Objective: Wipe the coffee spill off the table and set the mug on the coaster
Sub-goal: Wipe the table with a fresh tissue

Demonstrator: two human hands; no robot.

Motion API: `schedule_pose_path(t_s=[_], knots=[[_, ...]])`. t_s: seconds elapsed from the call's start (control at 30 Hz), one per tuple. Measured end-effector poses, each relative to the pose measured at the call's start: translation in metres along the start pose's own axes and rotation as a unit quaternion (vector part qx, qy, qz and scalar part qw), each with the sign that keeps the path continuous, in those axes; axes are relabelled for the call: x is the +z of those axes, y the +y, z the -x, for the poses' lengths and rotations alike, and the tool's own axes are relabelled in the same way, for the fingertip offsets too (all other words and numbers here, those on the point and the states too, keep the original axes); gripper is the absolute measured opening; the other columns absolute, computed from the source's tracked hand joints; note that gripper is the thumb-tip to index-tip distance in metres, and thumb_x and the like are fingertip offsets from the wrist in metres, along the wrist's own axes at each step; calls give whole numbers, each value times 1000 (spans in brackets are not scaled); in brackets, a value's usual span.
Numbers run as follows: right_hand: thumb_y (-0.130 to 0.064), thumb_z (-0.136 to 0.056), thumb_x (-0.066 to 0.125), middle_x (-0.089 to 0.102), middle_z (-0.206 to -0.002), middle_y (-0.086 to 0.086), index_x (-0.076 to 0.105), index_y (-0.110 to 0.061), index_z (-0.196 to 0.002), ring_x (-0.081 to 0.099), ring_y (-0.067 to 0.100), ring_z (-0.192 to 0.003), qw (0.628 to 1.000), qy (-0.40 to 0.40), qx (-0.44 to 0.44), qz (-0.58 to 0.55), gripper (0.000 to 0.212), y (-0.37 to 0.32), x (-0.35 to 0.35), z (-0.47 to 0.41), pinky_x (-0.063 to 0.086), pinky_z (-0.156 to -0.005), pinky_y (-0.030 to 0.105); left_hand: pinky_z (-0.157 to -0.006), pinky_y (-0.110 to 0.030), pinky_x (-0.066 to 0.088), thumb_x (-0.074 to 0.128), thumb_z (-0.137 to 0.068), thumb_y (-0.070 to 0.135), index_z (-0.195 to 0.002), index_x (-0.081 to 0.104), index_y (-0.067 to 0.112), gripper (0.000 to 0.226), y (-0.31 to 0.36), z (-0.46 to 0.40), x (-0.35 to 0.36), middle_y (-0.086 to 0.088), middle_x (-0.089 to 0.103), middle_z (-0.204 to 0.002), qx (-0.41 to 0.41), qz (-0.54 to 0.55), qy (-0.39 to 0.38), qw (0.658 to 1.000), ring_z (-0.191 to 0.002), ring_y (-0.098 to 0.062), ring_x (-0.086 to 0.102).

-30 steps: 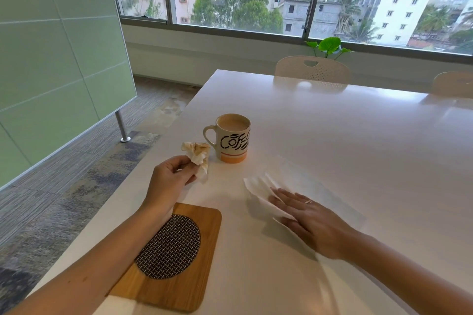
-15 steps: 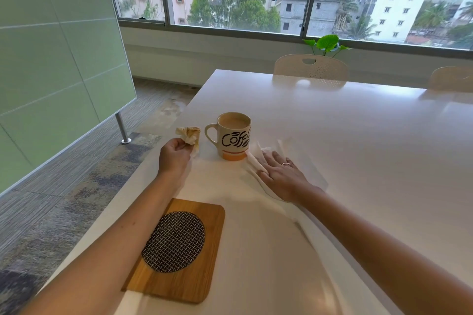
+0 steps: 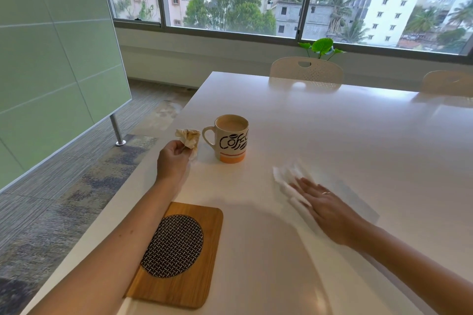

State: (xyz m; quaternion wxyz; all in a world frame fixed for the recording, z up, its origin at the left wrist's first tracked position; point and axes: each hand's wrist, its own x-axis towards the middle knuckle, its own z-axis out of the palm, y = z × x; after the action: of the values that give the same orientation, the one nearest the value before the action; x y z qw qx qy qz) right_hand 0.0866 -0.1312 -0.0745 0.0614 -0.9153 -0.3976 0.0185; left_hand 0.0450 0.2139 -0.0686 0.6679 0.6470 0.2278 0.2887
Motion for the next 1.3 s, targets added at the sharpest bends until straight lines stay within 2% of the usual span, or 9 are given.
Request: schedule_pose_path(t_s=[0.07, 0.17, 0.27, 0.53, 0.73, 0.93, 1.13, 1.23, 1.3], knots=[[-46, -97, 10, -2, -158, -7, -3, -45, -142, 1, 16, -147, 997, -7, 66, 27, 47, 22, -1, -11, 9, -118, 35, -84, -34, 49, 66, -86, 19, -87, 67, 21, 3, 0, 1, 1, -3, 70, -93, 9, -16, 2, 1000, -89, -18, 62], [-47, -98, 15, 0, -160, -3, 3, -36, -148, 1, 20, -147, 988, -15, 151, 34, 52, 44, -4, -37, 7, -118, 38, -86, -36, 49, 66, -86, 19, -92, 68, 17, 7, 0, 0, 1, -7, 70, -96, 5, -12, -4, 1000, -92, -21, 62], [-52, -97, 16, 3, -160, -1, 3, -33, -149, 4, 21, -147, 987, -2, 159, 25, 56, 44, -5, -66, 8, -118, 41, -86, -38, 50, 66, -86, 21, -95, 68, 14, 11, -1, 0, 0, -9, 70, -98, 7, -20, -1, 1000, -93, -23, 63], [-45, -99, 11, 2, -159, -3, 1, -25, -149, 0, 12, -146, 999, -19, 49, 8, 55, -8, 5, -109, 4, -116, 32, -84, -37, 50, 67, -85, 27, -88, 68, 21, 7, -1, 0, -1, -3, 71, -93, 13, -30, 3, 999, -89, -19, 63], [-47, -98, 11, -4, -153, -13, 0, -34, -146, -5, 4, -142, 996, -26, -79, -25, 51, -48, 9, -60, -4, -114, 28, -87, -38, 51, 67, -85, 27, -88, 67, 25, 3, -2, -1, -1, -5, 71, -98, 16, -39, 3, 999, -94, -21, 64], [-45, -98, 15, 6, -159, -7, 13, -27, -150, 0, 6, -146, 990, -34, -132, -29, 55, -62, -1, 15, 3, -119, 27, -88, -39, 50, 68, -85, 28, -90, 66, 21, 9, -3, -1, -1, -8, 70, -99, 19, -39, -6, 999, -92, -22, 63], [-59, -86, -8, -21, -153, -19, -14, -41, -144, -23, -7, -137, 997, -63, -25, -24, 61, -53, -4, 78, -12, -113, 17, -85, -36, 49, 69, -84, 31, -90, 67, 20, 13, -3, -2, -1, -7, 70, -99, 19, -34, -10, 999, -89, -20, 62], [-52, -83, -20, -29, -149, -13, -25, -36, -137, -22, 4, -141, 996, -56, 67, 22, 57, -36, -4, 99, -11, -114, 21, -81, -35, 49, 68, -84, 31, -92, 66, 20, 14, -4, -2, 0, -6, 70, -97, 20, -39, -8, 999, -85, -19, 60], [-44, -83, -11, -28, -152, -5, -24, -32, -141, -18, 17, -144, 982, -61, 155, 92, 61, -15, -3, 109, -3, -116, 33, -77, -30, 49, 68, -84, 33, -91, 67, 21, 14, -5, -2, 0, -4, 70, -95, 26, -51, -6, 998, -84, -17, 60]])
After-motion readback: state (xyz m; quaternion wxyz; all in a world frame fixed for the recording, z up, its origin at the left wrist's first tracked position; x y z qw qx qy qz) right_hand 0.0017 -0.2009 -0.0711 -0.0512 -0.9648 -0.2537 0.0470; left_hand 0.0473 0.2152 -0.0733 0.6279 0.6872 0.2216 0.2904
